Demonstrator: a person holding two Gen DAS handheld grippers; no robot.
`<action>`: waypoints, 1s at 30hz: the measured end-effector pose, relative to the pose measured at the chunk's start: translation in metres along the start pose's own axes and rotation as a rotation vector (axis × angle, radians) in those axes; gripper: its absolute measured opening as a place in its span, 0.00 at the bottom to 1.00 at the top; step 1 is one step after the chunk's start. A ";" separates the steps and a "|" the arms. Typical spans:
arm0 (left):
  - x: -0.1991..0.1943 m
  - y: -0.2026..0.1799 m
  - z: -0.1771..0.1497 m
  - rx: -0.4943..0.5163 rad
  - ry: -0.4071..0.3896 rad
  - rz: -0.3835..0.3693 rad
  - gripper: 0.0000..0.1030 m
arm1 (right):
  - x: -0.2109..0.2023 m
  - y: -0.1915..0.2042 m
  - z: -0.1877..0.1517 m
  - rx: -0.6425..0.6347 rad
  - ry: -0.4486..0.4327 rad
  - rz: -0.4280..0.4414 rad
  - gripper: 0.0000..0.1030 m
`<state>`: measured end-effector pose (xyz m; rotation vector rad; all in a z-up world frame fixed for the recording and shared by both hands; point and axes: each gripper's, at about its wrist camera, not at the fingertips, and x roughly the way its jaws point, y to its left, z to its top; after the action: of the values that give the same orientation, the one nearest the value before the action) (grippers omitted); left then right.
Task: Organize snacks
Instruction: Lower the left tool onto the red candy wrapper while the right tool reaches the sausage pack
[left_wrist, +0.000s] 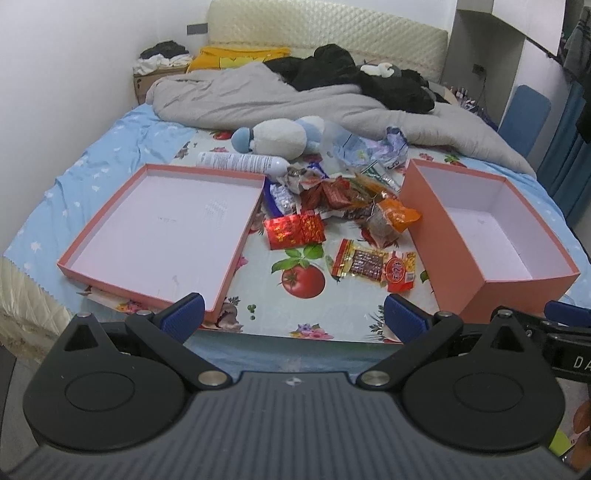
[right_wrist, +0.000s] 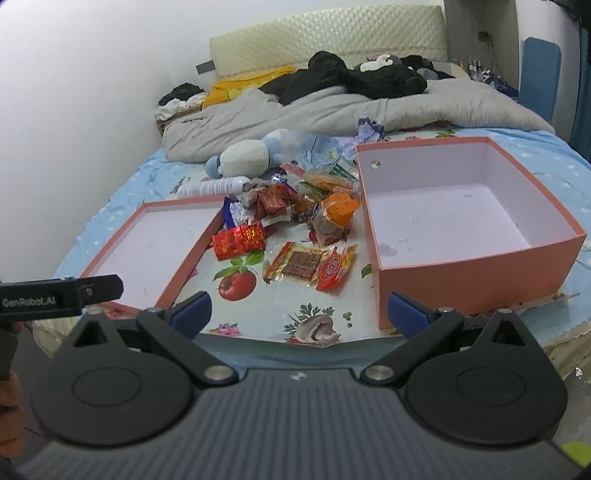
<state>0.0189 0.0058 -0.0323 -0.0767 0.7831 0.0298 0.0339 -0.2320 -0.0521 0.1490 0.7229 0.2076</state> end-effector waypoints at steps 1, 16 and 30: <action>0.003 0.000 0.000 -0.001 0.006 0.002 1.00 | 0.003 0.001 0.000 -0.002 0.003 0.000 1.00; 0.068 0.014 0.020 -0.028 0.096 -0.019 1.00 | 0.039 0.015 0.005 -0.061 0.015 0.067 0.98; 0.186 0.022 0.063 -0.023 0.142 -0.094 1.00 | 0.144 0.030 0.014 -0.132 0.114 0.036 0.76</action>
<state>0.1934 0.0320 -0.1201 -0.1386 0.9202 -0.0563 0.1447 -0.1695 -0.1279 0.0241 0.8181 0.2992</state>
